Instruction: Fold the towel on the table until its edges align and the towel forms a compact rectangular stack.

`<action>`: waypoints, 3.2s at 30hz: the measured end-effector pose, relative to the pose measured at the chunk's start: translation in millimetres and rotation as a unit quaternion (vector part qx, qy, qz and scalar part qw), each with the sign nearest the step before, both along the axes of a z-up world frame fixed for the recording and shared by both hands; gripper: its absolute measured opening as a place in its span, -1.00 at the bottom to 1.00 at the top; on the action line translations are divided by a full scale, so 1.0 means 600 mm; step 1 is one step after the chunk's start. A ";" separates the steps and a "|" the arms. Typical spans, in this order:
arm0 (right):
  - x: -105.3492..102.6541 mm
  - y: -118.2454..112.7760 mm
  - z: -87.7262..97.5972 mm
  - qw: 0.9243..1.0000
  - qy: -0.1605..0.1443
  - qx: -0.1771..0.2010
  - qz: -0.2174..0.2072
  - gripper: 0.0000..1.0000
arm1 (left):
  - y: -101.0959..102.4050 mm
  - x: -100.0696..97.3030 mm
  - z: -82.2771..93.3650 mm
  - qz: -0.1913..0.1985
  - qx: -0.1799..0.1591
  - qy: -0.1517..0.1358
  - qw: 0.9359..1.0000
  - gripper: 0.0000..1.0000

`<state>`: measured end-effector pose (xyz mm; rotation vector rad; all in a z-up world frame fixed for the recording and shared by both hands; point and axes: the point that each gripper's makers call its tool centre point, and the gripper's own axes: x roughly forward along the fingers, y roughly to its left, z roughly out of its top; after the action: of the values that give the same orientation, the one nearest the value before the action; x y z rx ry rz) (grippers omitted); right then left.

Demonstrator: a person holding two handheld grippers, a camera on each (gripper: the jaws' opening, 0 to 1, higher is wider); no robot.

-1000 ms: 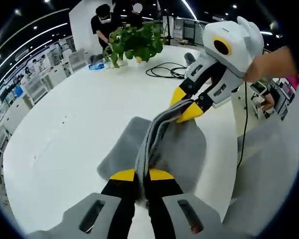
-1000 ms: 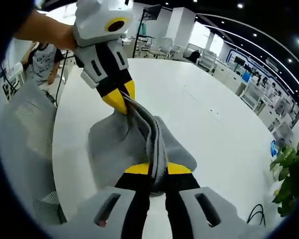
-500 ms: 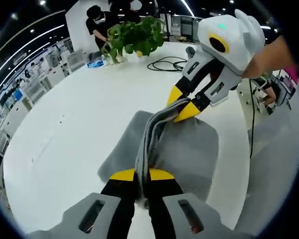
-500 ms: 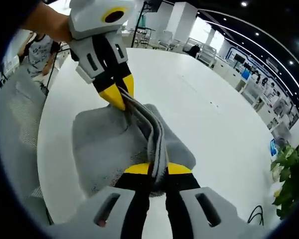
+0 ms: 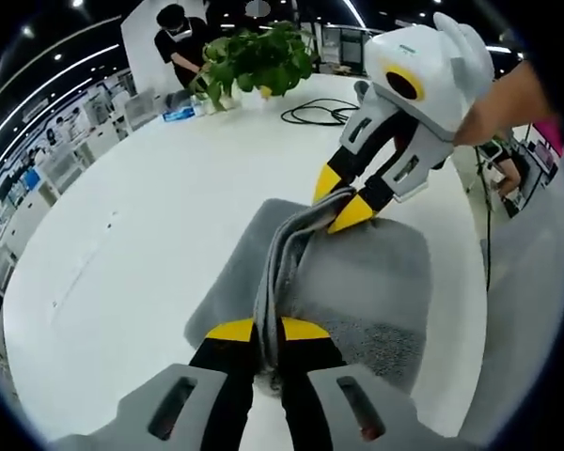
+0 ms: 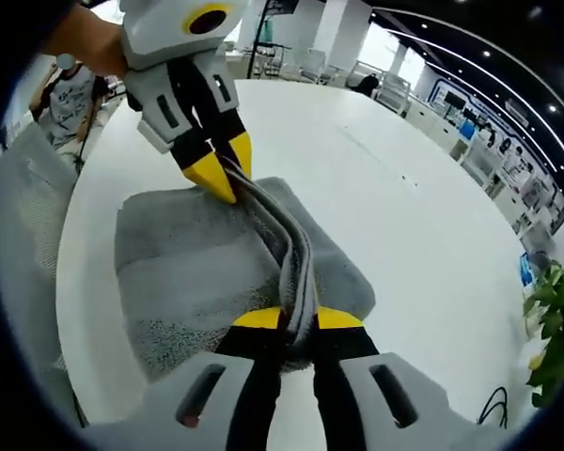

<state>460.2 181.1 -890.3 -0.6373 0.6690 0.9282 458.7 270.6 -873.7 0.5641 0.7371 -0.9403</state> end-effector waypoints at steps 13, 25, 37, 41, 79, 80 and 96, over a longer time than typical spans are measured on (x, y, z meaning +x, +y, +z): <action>0.024 -0.005 -0.013 1.000 0.016 0.026 -0.008 -0.67 | 0.004 0.023 -0.031 0.011 0.008 0.008 1.000 -0.70; 0.039 -0.015 0.001 0.999 -0.023 0.032 -0.033 -0.44 | 0.015 0.042 -0.030 0.046 0.001 -0.012 0.999 -0.47; 0.055 -0.028 0.026 0.994 -0.040 0.064 -0.079 -0.49 | 0.031 0.052 -0.018 0.080 -0.011 -0.042 0.996 -0.18; 0.063 -0.035 0.026 0.993 -0.043 0.060 -0.093 -0.47 | 0.028 0.061 -0.002 0.073 -0.014 -0.073 0.995 -0.16; -0.007 -0.031 -0.028 0.956 0.132 0.193 -0.178 -0.24 | 0.044 -0.025 -0.046 0.176 -0.118 0.082 0.974 -0.03; -0.011 -0.029 -0.029 0.957 0.131 0.193 -0.174 -0.27 | 0.042 -0.024 -0.047 0.172 -0.113 0.079 0.975 -0.04; -0.014 -0.012 -0.034 0.966 0.108 0.176 -0.152 -0.49 | 0.030 -0.019 -0.056 0.157 -0.105 0.073 0.979 -0.28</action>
<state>451.9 174.1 -910.9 -0.1106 0.7482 0.8069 447.1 288.6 -907.3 0.1855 0.8187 -0.7583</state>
